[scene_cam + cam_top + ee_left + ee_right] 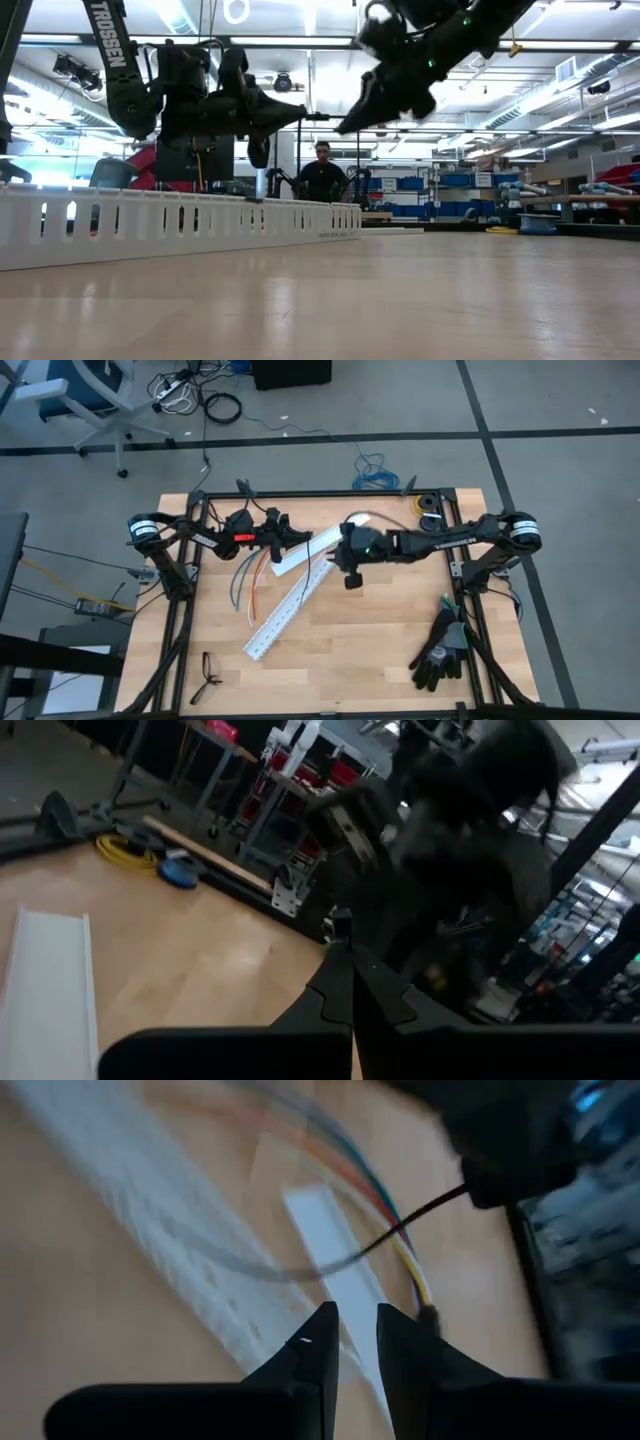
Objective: Ziptie cables
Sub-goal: Wrap the cable wires with the black zip tie
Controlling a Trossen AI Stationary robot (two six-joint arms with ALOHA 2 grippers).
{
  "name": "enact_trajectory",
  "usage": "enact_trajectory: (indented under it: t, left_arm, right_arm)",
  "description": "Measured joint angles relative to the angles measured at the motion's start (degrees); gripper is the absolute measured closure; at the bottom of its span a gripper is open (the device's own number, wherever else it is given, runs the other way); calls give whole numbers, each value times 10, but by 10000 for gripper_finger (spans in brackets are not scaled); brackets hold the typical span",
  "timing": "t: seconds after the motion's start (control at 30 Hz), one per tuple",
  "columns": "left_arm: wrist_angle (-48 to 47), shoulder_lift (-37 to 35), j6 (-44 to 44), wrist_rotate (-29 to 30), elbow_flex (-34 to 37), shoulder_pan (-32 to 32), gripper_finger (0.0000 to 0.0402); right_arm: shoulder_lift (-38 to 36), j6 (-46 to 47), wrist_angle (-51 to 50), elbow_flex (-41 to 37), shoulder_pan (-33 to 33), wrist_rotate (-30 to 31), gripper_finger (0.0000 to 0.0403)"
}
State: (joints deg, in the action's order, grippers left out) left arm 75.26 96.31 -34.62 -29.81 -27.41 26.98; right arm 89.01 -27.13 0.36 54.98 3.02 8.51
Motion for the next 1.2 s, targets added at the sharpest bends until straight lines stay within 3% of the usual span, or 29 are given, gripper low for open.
enact_trajectory:
  t: [0.3,0.5,0.8,1.2]
  left_arm:
    - [-6,0,-81,5,0,0,401]
    - [-5,0,-142,15,0,0,401]
    - [-5,0,-187,29,-6,0,401]
    - [-7,0,-221,29,-63,-16,401]
  right_arm:
    - [69,-299,108,0,-72,212,342]
    - [74,-474,126,0,-78,198,325]
    - [74,-627,154,0,-77,164,282]
    - [75,-829,177,0,-38,144,291]
